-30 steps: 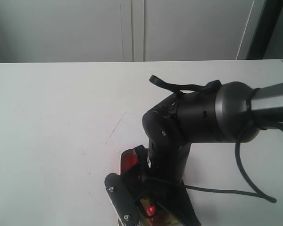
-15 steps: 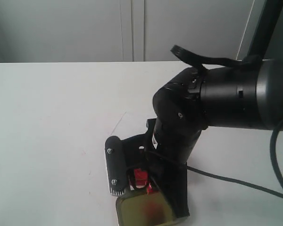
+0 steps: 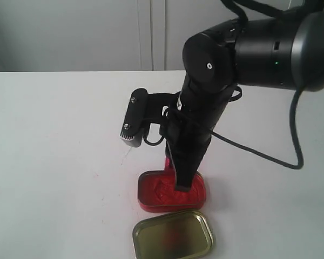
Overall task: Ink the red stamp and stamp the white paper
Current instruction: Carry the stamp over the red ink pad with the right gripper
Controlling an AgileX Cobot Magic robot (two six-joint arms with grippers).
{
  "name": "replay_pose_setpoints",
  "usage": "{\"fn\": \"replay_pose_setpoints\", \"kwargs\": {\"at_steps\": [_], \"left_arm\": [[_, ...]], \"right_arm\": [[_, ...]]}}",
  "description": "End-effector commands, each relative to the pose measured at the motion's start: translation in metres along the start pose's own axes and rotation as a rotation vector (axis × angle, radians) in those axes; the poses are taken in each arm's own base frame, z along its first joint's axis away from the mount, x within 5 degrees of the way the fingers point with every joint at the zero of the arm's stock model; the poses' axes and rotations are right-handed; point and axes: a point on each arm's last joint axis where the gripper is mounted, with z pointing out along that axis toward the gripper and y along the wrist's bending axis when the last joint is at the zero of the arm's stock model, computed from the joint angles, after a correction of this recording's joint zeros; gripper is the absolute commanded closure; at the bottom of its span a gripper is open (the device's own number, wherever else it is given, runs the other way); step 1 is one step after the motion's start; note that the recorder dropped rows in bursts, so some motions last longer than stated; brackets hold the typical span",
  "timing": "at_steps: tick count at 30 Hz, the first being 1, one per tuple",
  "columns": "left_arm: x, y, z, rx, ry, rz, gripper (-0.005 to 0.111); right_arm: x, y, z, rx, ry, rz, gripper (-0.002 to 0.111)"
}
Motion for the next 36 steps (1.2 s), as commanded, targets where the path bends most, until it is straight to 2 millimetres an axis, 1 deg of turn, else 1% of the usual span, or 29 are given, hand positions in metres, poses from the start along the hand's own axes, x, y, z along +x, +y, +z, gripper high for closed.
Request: {"fn": "replay_pose_setpoints", "kwargs": {"at_steps": [1,12,23,30,36], "left_arm": [[0.004,0.000,0.001,0.001,0.022,-0.002,0.107],[0.004,0.000,0.001,0.001,0.022,-0.002,0.107],[0.004,0.000,0.001,0.001,0.022,-0.002,0.107],[0.004,0.000,0.001,0.001,0.022,-0.002,0.107],[0.004,0.000,0.001,0.001,0.022,-0.002,0.107]], "right_arm": [[0.002,-0.009,0.013,-0.059,0.021,0.117,0.108],[-0.001,-0.012,0.054,-0.088,0.066,0.255,0.108],[-0.004,-0.015,0.079,-0.098,0.084,0.274,0.108],[0.001,-0.011,0.111,-0.146,0.152,0.275,0.108],[0.004,-0.008,0.125,-0.175,0.191,0.276,0.108]]}}
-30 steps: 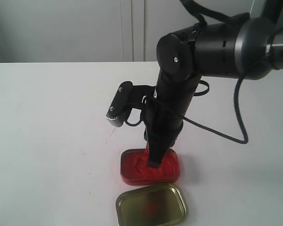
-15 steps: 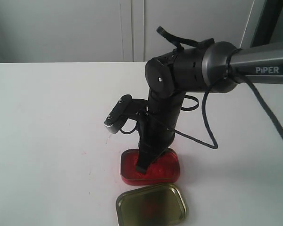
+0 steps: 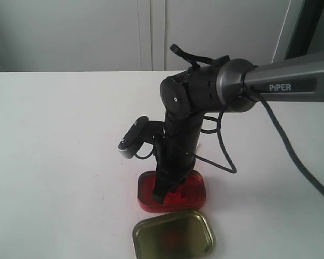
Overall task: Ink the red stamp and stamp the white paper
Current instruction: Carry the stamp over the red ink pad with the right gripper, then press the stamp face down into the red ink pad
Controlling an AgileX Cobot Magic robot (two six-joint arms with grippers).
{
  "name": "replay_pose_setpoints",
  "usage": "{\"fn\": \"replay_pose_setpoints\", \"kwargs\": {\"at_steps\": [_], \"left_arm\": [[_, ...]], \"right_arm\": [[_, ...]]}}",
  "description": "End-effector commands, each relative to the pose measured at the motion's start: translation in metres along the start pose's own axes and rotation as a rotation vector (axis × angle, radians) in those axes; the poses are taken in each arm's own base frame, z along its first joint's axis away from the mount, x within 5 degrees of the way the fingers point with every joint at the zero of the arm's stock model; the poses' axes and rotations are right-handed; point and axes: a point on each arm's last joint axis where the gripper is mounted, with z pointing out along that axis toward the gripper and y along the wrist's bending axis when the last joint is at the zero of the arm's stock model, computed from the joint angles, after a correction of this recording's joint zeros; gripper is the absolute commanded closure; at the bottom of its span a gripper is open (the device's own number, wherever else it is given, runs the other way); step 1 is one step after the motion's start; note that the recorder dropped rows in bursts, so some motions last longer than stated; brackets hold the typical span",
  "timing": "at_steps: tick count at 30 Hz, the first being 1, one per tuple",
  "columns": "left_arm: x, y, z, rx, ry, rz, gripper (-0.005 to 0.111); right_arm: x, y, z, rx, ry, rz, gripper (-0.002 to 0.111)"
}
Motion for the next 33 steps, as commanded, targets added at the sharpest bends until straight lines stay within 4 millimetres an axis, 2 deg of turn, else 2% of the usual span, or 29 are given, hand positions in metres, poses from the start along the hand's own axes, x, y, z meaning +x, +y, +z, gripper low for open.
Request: {"fn": "replay_pose_setpoints", "kwargs": {"at_steps": [1,9,26,33], "left_arm": [[0.004,0.000,0.001,0.001,0.022,-0.002,0.107],[0.004,0.000,0.001,0.001,0.022,-0.002,0.107],[0.004,0.000,0.001,0.001,0.022,-0.002,0.107],[0.004,0.000,0.001,0.001,0.022,-0.002,0.107]], "right_arm": [[0.005,0.000,0.029,-0.033,0.063,0.012,0.108],[0.006,0.000,0.030,-0.035,0.074,0.009,0.108],[0.001,-0.005,-0.001,0.022,0.044,-0.022,0.108],[0.001,-0.005,-0.005,0.027,0.035,-0.023,0.108]]}}
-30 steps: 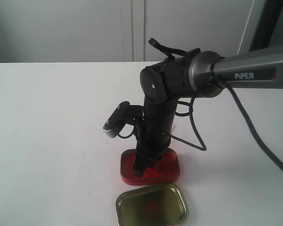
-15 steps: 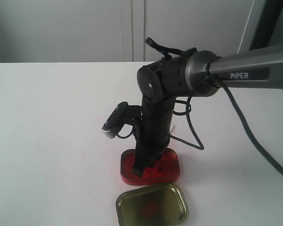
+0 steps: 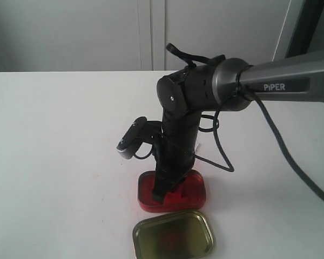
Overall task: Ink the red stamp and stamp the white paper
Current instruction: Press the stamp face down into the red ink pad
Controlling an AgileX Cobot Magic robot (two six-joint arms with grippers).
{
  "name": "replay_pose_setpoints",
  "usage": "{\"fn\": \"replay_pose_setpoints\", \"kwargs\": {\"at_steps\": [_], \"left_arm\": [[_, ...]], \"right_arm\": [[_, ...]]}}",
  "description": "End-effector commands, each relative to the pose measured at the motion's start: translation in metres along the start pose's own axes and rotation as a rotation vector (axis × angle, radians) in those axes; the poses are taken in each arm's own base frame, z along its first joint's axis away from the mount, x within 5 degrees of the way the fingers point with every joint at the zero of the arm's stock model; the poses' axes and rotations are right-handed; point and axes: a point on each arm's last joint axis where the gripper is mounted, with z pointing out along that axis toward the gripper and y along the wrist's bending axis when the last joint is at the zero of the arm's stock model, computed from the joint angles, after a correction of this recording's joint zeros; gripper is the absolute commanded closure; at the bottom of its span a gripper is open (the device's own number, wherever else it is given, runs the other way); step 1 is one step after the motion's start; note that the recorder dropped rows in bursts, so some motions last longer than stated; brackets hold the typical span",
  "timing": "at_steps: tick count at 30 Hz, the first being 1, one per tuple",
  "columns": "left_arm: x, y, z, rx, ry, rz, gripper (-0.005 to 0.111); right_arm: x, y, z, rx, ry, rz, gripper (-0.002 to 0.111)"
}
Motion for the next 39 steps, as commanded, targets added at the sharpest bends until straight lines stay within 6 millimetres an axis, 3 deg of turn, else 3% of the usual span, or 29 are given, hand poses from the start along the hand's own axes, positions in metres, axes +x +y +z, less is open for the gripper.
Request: {"fn": "replay_pose_setpoints", "kwargs": {"at_steps": [1,19,39], "left_arm": [[0.004,0.000,0.001,0.001,0.022,-0.002,0.107],[0.004,0.000,0.001,0.001,0.022,-0.002,0.107],[0.004,0.000,0.001,0.001,0.022,-0.002,0.107]], "right_arm": [[0.005,-0.001,0.000,0.014,0.021,-0.008,0.108],[0.005,0.000,-0.027,0.045,-0.035,-0.007,0.108],[0.007,0.001,-0.027,0.032,-0.013,-0.003,0.108]]}}
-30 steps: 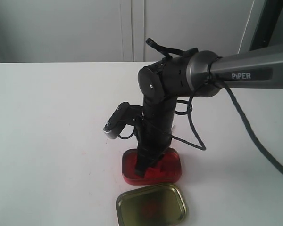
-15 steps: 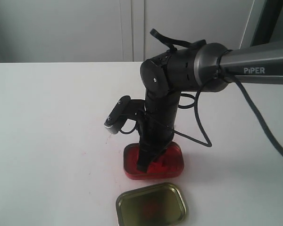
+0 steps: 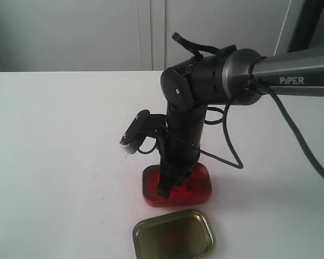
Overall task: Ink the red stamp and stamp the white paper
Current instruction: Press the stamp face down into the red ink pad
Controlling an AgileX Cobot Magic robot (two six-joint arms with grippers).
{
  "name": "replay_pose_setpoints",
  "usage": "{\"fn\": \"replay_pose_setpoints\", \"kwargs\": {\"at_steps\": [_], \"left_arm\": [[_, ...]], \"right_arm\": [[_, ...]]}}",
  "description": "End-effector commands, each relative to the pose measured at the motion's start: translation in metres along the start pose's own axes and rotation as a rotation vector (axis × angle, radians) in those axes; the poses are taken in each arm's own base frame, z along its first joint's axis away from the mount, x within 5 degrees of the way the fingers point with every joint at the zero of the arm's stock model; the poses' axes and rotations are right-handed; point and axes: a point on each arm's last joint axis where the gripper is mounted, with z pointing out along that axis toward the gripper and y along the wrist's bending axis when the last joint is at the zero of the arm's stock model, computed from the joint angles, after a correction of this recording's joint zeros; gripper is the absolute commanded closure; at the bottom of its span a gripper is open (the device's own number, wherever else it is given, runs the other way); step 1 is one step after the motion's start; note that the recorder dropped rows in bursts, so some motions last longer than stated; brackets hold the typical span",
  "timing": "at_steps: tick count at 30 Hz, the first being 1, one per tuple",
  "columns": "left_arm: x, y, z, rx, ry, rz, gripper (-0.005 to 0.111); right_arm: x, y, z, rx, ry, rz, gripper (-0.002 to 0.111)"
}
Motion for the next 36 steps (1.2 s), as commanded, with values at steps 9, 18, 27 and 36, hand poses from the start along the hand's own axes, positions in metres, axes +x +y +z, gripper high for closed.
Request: {"fn": "replay_pose_setpoints", "kwargs": {"at_steps": [9,18,27,36], "left_arm": [[0.004,0.000,0.001,0.001,0.022,-0.002,0.107],[0.004,0.000,0.001,0.001,0.022,-0.002,0.107],[0.004,0.000,0.001,0.001,0.022,-0.002,0.107],[0.004,0.000,0.001,0.001,0.022,-0.002,0.107]], "right_arm": [[0.003,0.000,-0.006,-0.005,0.010,0.028,0.108],[0.003,0.000,-0.011,0.002,-0.002,0.028,0.108],[-0.002,-0.003,-0.017,0.039,-0.070,0.028,0.108],[-0.001,-0.001,-0.017,0.028,-0.069,0.037,0.108]]}}
